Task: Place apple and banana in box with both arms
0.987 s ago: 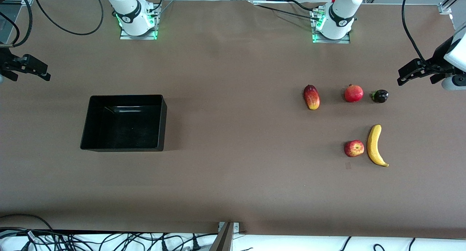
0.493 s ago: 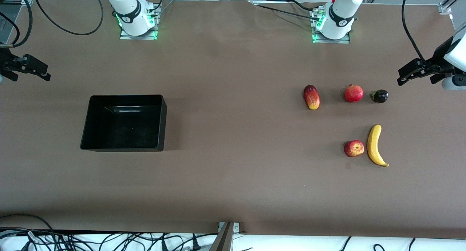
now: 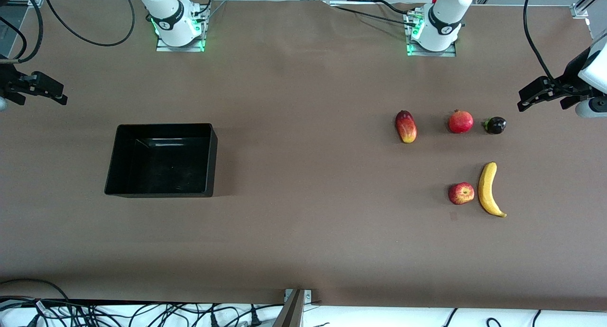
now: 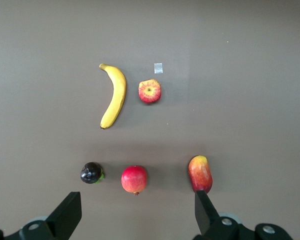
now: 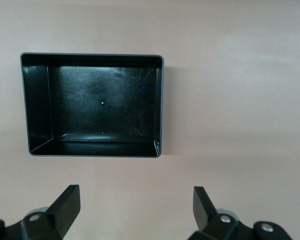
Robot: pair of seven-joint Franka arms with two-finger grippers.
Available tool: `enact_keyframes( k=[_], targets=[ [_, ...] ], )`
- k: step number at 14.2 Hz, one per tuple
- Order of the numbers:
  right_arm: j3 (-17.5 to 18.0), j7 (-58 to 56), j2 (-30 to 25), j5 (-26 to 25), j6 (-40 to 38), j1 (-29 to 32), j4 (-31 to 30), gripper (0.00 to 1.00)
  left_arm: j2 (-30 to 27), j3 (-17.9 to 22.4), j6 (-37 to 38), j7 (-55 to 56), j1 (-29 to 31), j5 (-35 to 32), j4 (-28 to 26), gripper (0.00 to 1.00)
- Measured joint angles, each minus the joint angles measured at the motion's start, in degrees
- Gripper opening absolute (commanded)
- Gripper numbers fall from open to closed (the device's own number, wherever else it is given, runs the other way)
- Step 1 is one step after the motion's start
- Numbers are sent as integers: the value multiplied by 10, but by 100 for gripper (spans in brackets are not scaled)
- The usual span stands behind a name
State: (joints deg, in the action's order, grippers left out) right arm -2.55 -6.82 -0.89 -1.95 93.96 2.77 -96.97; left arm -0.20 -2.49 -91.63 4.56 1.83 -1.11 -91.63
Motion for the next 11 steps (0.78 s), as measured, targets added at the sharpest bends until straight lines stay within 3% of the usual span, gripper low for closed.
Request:
enact_keyframes(
  k=[6, 11],
  targets=[
    [-1, -1, 22, 0, -18, 0, 0, 100, 20, 0, -33, 0, 0, 0, -5, 100],
    [-23, -3, 66, -2, 36, 1, -25, 100, 130, 0, -205, 1, 0, 5, -53, 100]
  ],
)
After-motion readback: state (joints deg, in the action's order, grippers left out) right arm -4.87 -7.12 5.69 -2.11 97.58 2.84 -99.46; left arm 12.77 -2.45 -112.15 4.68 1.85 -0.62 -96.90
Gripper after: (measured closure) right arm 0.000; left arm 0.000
